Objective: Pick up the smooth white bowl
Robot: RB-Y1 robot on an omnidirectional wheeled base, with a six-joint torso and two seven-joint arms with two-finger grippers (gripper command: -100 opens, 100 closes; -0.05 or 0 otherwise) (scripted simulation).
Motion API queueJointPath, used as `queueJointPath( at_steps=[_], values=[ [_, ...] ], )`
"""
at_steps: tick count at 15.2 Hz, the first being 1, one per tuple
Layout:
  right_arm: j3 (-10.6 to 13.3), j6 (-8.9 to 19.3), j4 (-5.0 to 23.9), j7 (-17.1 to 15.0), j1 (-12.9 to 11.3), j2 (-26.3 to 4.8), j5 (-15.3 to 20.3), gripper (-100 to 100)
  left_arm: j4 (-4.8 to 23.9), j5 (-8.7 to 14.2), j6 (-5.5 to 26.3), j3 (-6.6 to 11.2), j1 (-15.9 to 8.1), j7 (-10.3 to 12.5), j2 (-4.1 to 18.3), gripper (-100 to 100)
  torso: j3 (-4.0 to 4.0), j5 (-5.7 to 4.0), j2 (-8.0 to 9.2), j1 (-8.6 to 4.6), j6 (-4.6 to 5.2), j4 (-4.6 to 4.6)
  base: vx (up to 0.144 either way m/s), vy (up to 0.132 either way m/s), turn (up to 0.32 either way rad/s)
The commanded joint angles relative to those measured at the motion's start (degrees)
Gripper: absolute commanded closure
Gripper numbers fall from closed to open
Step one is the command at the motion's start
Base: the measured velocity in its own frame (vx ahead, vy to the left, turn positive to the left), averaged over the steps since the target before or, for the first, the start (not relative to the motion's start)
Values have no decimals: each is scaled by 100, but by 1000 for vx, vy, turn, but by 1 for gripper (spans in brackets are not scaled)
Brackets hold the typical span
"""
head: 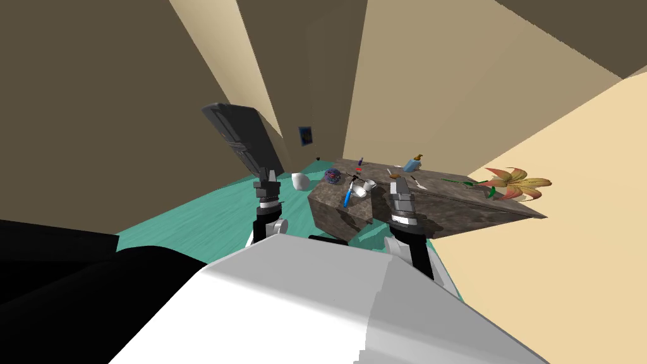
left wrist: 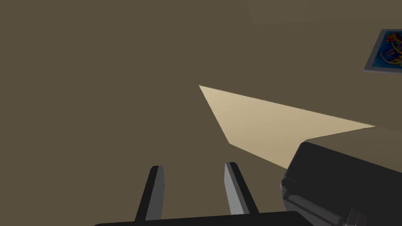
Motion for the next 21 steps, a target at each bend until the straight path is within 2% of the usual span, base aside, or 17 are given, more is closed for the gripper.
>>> queueJointPath(
  at_steps=[1,3,4,5,6,7,8,9,10,11,12,13,16,17,18,20,21],
  values=[
    [-16,24,99,36,-9,-209,45,-100,0,0,0,0,0,0,0,0,0,0,0,0,0,0,-13,33,18],
    [-25,32,258,85,-29,-434,113,-100,0,0,0,0,0,0,0,0,0,0,0,1,0,0,-14,32,28],
    [-34,40,431,139,-50,-618,187,-100,0,0,0,0,0,0,0,0,0,1,0,0,0,0,-9,39,32],
    [-34,40,431,139,-50,-670,187,-100,0,0,0,0,0,0,0,0,-1,0,-1,2,0,0,-9,40,29],
    [-42,48,618,197,-72,-852,268,-100,0,0,0,0,0,0,0,0,-1,1,-2,3,0,0,-6,45,43],
    [-42,48,618,197,-72,-916,268,-100,0,0,0,0,0,0,0,0,-1,1,-2,5,0,0,-7,44,31],
    [-49,57,799,259,-95,-1091,355,-100,0,0,0,0,0,0,0,0,-1,2,-2,5,0,0,-7,53,42],
    [-49,57,815,259,-95,-1170,355,-100,0,0,0,0,0,0,0,0,-1,2,-2,8,0,-1,-2,50,33],
    [-55,65,1006,324,-117,-1329,447,-100,0,0,0,0,0,0,0,0,-2,2,-4,8,0,-1,1,58,45],
    [-55,65,1024,324,-117,-1430,447,-100,0,0,0,0,0,0,0,0,-3,2,-5,9,0,-1,1,58,39],
    [-60,73,1228,393,-140,-1599,545,-100,0,0,0,0,0,0,0,0,-3,3,-6,11,0,-1,3,67,57],
    [-60,73,1241,393,-140,-1694,545,-100,0,0,0,0,0,0,0,0,-4,3,-7,13,-1,-1,3,62,48],
    [-62,87,1660,536,-182,-2109,754,-100,0,0,0,0,0,0,0,0,-4,3,-7,13,0,-2,4,63,50],
    [-62,87,1700,536,-182,-2229,754,-100,0,0,0,0,0,0,0,0,-5,3,-9,14,-1,-2,12,67,58],
    [-60,94,1906,611,-200,-2381,865,-100,0,0,0,0,0,0,0,0,-6,4,-10,14,0,-2,21,70,69],
    [-60,94,1939,611,-200,-2497,865,-100,0,0,0,0,0,0,0,0,-7,4,-13,16,0,-3,17,57,32],
    [-54,100,2163,687,-217,-2701,979,-100,0,0,0,0,0,0,0,0,-7,3,-12,12,0,-3,9,60,46]
  ],
)
